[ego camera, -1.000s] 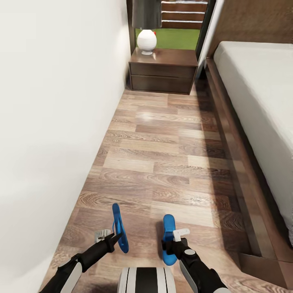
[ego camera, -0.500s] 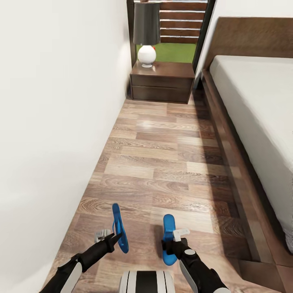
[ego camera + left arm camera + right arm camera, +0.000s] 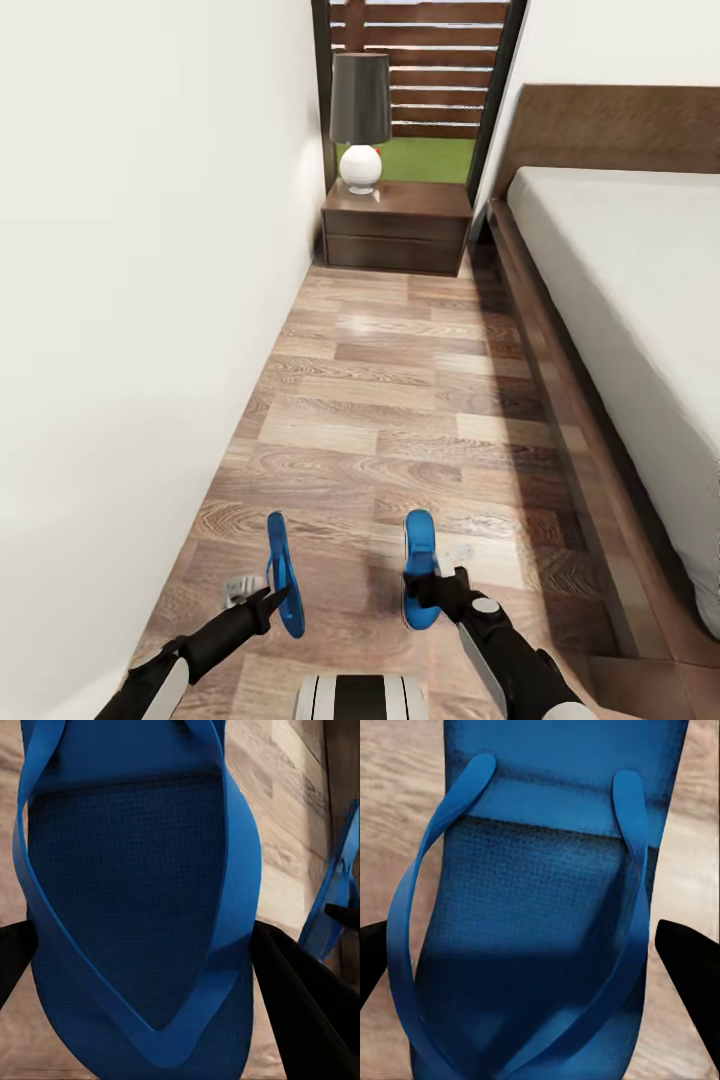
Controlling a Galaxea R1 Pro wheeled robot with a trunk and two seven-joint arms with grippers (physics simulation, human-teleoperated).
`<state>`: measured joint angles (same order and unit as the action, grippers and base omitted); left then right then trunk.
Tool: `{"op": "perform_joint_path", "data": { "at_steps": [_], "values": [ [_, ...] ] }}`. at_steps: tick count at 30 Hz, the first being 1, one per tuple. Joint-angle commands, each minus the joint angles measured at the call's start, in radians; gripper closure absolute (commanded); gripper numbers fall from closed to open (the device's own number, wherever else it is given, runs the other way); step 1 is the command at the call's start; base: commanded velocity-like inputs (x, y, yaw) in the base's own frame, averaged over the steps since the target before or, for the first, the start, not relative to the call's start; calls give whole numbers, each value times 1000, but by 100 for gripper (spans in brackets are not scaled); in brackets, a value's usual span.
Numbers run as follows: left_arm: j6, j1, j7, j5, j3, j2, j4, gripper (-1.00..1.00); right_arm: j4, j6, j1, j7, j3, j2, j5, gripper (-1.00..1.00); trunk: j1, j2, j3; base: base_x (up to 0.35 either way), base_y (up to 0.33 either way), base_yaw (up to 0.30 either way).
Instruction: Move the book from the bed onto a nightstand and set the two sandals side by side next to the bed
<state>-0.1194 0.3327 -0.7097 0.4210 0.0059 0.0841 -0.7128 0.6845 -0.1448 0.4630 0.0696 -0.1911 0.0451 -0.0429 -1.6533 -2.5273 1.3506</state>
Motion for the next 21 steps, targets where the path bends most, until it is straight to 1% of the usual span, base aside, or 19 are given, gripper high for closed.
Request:
{"op": "perform_joint_path", "data": {
  "at_steps": [1, 2, 3, 4, 5, 6, 8, 9, 10, 12, 21],
  "values": [
    [-9, 0, -2, 11, 0, 3, 15, 100, 5, -8, -1, 29, -1, -21, -13, 100, 1, 0, -3, 0, 0, 0],
    [-8, -1, -2, 11, 0, 5, 31, 100, 7, -11, -1, 60, -1, -40, -33, 100, 1, 0, -7, 0, 0, 0],
    [-7, -1, -1, 11, 0, 6, 47, 100, 8, -13, -1, 92, -1, -59, -68, 100, 2, 0, -11, 0, 0, 0],
    [-7, -1, -1, 10, 0, 7, 62, 100, 9, -15, -1, 124, -1, -81, -117, 100, 2, 1, -15, 0, 0, 0],
    [-4, -1, 0, 9, 0, 7, 79, 100, 10, -21, -1, 169, -1, -121, -203, 100, 2, 1, -19, 0, 0, 0],
    [-1, -1, 0, 9, 0, 8, 90, 100, 10, -36, -1, 221, -1, -188, -315, 100, 3, 1, -23, 0, 0, 0],
    [1, -1, 1, 7, 0, 8, 96, 100, 10, -48, -1, 259, -2, -246, -404, 100, 4, 2, -30, 0, 0, 0],
    [1, -1, 1, 7, 0, 8, 98, 100, 9, -51, -1, 268, -2, -260, -427, 100, 4, 2, -34, 0, 0, 0],
    [1, -1, 1, 7, 0, 8, 98, 100, 7, -52, -1, 272, -2, -267, -439, 100, 5, 2, -38, 0, 0, 0],
    [1, -1, 1, 7, -1, 7, 99, 100, 3, -53, -2, 276, -2, -274, -447, 100, 6, 3, -46, 0, 0, 0],
    [1, -1, 3, 6, -3, 5, 101, 100, -5, -49, -4, 277, -2, -275, -442, 100, 10, 5, -81, 0, 0, 0]
  ]
}}
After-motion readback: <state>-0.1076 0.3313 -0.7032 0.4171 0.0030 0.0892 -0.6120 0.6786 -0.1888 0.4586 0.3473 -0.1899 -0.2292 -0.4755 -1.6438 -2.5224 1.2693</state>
